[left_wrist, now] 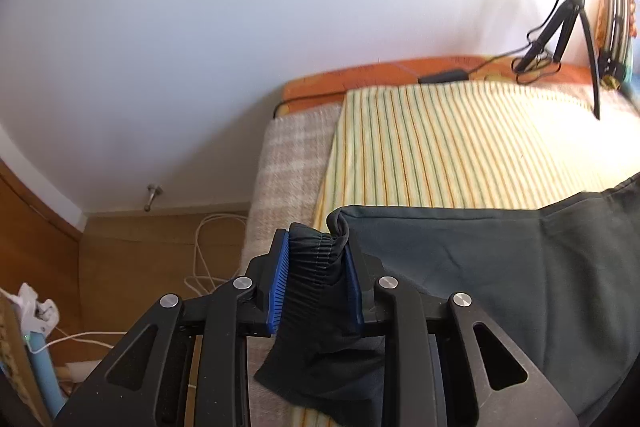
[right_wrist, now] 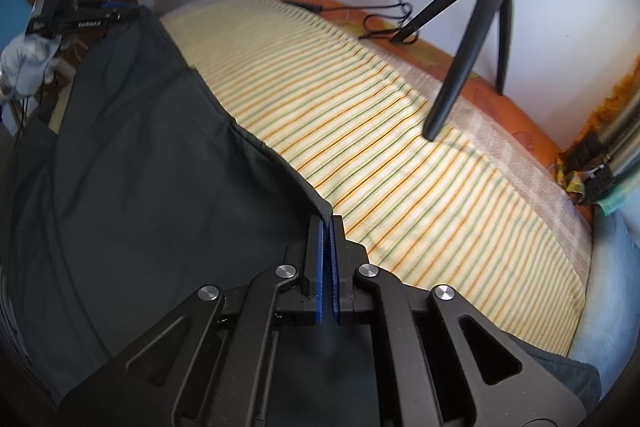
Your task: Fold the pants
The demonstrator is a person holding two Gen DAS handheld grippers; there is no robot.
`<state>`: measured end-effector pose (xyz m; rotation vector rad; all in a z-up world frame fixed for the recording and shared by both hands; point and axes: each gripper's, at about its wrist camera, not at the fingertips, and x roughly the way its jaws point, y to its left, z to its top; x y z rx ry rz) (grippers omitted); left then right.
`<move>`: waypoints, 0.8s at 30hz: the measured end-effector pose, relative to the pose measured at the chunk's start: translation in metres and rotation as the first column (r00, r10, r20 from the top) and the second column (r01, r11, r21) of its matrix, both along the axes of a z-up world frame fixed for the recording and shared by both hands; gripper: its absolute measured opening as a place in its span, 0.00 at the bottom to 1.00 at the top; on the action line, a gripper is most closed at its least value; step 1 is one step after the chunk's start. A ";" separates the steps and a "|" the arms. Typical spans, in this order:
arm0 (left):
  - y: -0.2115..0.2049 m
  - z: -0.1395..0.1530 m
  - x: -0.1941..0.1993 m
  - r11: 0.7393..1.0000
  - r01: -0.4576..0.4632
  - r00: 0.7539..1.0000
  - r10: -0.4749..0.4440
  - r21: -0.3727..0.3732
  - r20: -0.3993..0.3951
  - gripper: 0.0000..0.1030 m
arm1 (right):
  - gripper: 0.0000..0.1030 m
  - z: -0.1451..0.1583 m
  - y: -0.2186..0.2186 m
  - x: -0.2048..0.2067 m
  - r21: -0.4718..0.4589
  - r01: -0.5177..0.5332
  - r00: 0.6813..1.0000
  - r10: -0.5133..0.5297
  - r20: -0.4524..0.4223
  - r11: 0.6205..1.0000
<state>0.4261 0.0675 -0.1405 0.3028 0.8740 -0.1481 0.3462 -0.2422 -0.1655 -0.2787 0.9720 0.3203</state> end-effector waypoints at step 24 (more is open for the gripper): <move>0.008 0.079 -0.116 0.987 0.080 0.981 -0.053 -0.140 0.187 0.23 | 0.02 0.132 -0.006 -0.188 0.169 0.007 0.964 -0.052 0.261 0.986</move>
